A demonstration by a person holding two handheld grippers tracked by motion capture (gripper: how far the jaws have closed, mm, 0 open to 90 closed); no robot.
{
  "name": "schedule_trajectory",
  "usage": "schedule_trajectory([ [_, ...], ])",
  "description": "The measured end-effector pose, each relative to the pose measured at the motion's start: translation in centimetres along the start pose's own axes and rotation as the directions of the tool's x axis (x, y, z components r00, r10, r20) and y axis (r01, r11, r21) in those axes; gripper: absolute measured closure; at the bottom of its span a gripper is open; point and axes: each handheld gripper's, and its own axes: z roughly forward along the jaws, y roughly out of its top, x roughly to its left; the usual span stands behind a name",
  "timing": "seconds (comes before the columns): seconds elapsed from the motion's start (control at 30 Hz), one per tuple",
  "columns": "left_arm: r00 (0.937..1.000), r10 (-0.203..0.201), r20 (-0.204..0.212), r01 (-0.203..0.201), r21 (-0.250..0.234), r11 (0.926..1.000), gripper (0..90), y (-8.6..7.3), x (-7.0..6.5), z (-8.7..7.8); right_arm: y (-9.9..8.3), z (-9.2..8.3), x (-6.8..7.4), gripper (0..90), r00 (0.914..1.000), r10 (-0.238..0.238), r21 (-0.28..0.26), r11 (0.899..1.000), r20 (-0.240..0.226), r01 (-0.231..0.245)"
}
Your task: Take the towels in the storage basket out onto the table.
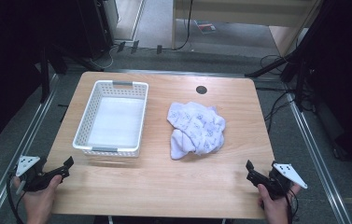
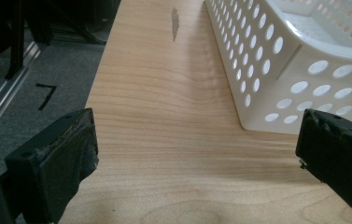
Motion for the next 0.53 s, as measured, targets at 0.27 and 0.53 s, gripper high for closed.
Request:
schedule_trajectory([
  [0.27,0.9994,0.013,-0.031,-0.013,0.014,0.9998,0.0,-0.20,-0.41,0.26,-0.04,-0.11,0.04,2.6,1.0000,-0.003,-0.009,1.000,-0.008,0.002],
  [0.53,0.9984,0.030,-0.049,-0.028,0.037,0.9989,0.0,-0.20,-0.63,0.63,-0.08,-0.18,-0.01,2.5,0.9999,-0.004,-0.015,1.000,-0.009,0.004],
])
